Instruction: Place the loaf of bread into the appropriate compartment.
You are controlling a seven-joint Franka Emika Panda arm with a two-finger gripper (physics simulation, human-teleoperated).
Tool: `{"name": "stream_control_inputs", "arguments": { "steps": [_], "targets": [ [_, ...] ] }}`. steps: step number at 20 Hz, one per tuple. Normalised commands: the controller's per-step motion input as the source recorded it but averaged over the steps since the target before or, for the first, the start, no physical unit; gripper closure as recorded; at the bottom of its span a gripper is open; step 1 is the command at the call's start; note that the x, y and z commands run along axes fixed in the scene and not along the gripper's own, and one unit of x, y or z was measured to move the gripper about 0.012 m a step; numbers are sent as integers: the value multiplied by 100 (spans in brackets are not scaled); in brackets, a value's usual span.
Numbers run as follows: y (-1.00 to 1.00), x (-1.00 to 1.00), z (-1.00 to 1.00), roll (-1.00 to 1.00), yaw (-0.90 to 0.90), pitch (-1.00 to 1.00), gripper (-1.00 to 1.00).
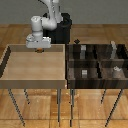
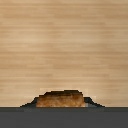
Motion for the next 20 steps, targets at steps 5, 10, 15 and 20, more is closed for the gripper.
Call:
{"name": "stream_control_inputs", "arguments": {
  "steps": [5, 10, 15, 20],
  "targets": [
    [20, 0, 100, 0, 0, 0, 100],
    [60, 0, 0, 0, 0, 0, 100],
    [100, 0, 0, 0, 0, 0, 100],
    [100, 0, 0, 0, 0, 0, 100]
  ]
}}
